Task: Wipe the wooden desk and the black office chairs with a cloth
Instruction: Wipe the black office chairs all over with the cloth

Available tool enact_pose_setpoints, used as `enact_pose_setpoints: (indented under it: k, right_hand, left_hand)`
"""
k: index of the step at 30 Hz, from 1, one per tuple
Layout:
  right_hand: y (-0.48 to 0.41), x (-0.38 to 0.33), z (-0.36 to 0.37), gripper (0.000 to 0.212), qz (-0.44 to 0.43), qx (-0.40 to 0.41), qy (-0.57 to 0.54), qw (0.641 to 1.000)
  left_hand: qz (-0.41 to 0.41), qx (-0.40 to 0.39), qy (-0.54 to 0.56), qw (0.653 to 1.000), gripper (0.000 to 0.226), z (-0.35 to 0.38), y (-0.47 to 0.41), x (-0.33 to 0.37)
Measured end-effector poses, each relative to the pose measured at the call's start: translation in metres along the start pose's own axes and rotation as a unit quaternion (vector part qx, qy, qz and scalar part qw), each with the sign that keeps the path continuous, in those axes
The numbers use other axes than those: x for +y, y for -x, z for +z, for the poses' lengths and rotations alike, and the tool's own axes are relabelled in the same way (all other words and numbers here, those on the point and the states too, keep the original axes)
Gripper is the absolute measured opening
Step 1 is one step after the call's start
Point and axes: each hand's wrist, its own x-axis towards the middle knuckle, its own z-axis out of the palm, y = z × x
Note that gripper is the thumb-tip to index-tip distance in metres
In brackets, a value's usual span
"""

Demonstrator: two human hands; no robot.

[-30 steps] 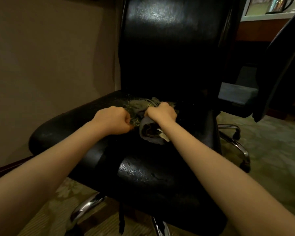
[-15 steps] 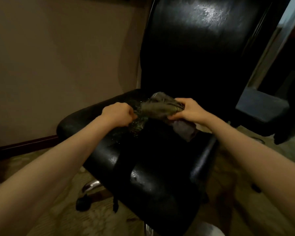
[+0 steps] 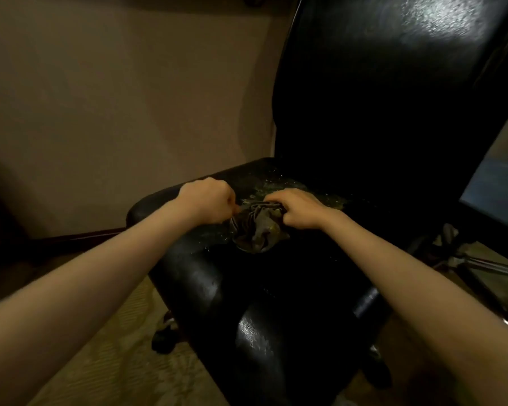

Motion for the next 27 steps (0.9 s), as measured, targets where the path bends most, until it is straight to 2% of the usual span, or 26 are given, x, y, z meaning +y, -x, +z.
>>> enact_pose_setpoints:
  k: [4, 8, 10, 12, 14, 15, 18, 19, 21, 24, 27]
  right_hand:
    - [-0.056, 0.005, 0.009, 0.044, 0.031, 0.077, 0.08, 0.993]
    - [-0.087, 0.004, 0.021, 0.055, 0.09, 0.138, 0.138, 0.977]
    - [-0.088, 0.004, 0.021, 0.056, 0.1, 0.158, 0.121, 0.975]
    - [-0.078, 0.008, 0.016, 0.054, 0.095, 0.176, 0.055, 0.978]
    - [-0.06, 0.014, 0.009, 0.049, 0.079, 0.183, -0.025, 0.98]
    - [-0.049, 0.016, 0.005, 0.044, 0.07, 0.182, -0.063, 0.979]
    - [-0.01, 0.01, -0.008, 0.031, 0.046, 0.168, -0.145, 0.974]
    - [0.002, 0.005, -0.014, 0.028, 0.04, 0.167, -0.157, 0.973]
    - [0.025, -0.01, -0.023, 0.025, 0.029, 0.168, -0.168, 0.971]
    - [0.055, -0.031, -0.025, 0.028, 0.015, 0.184, -0.168, 0.968]
    - [0.09, -0.045, -0.009, 0.038, -0.025, 0.223, -0.122, 0.967]
  left_hand:
    - [0.007, -0.034, -0.045, 0.998, 0.026, 0.009, -0.004, 0.001]
    - [0.04, -0.026, -0.058, 0.997, 0.021, 0.015, -0.011, -0.001]
    - [0.03, -0.029, -0.056, 0.998, 0.02, 0.013, -0.011, -0.007]
    - [0.017, -0.023, -0.048, 0.998, 0.017, 0.014, -0.013, -0.017]
    - [0.006, 0.015, 0.004, 1.0, 0.013, 0.018, -0.013, -0.026]
    - [0.006, 0.047, 0.045, 0.998, 0.026, 0.019, -0.012, -0.029]
    - [0.044, 0.123, 0.168, 0.977, 0.084, 0.017, 0.0, -0.024]
    - [0.064, 0.134, 0.179, 0.973, 0.097, 0.015, 0.004, -0.018]
    - [0.106, 0.132, 0.166, 0.971, 0.106, 0.015, 0.015, -0.003]
    - [0.156, 0.121, 0.158, 0.967, 0.092, 0.025, 0.027, 0.019]
    - [0.195, 0.181, 0.133, 0.955, 0.055, 0.038, 0.045, 0.028]
